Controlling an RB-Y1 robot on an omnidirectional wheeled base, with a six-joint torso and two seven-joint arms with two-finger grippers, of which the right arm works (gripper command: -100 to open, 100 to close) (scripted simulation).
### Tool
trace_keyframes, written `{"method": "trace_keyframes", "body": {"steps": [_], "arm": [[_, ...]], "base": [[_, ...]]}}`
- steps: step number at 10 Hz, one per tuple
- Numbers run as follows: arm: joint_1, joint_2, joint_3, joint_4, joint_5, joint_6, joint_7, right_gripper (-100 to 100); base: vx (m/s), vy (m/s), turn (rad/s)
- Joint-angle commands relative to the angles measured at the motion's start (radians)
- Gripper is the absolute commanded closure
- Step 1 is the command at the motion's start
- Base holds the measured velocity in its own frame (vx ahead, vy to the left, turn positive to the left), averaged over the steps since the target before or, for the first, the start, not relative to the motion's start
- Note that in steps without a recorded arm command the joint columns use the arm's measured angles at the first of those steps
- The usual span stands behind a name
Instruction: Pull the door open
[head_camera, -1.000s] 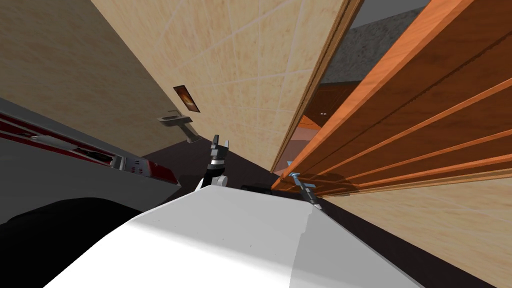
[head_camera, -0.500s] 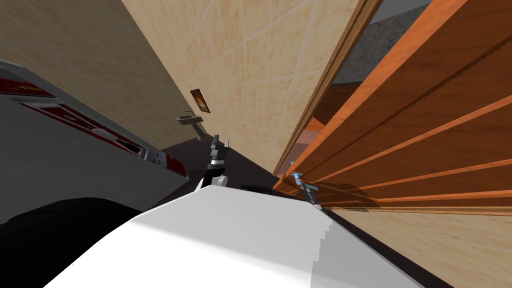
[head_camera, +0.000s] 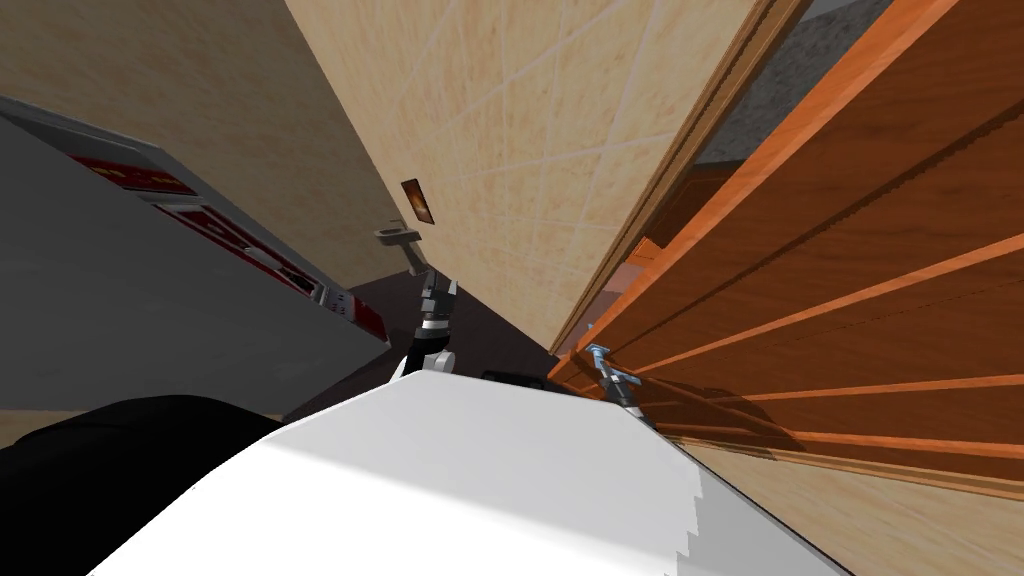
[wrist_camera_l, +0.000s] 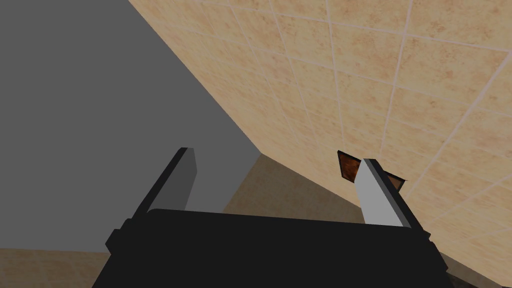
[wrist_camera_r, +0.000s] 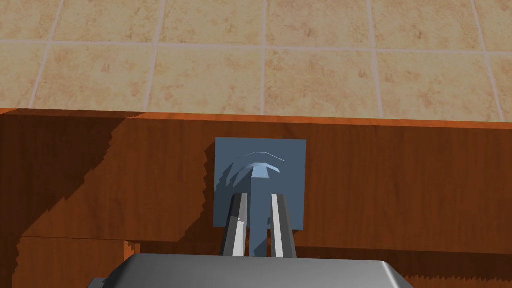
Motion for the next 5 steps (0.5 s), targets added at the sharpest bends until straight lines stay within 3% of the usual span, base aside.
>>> {"method": "trace_keyframes", "body": {"steps": [1, 2, 4, 5], "arm": [[0.004, 0.010, 0.010, -0.030, -0.003, 0.011, 0.004, 100], [0.004, 0.011, 0.011, -0.033, -0.007, 0.015, 0.006, 100], [0.004, 0.011, 0.011, -0.033, -0.007, 0.015, 0.006, 100], [0.005, 0.011, 0.013, -0.039, -0.014, 0.023, 0.010, 100]], "base": [[-0.016, -0.028, 0.165], [-0.033, -0.028, 0.226], [-0.016, -0.010, 0.016], [-0.024, -0.007, 0.199]]}}
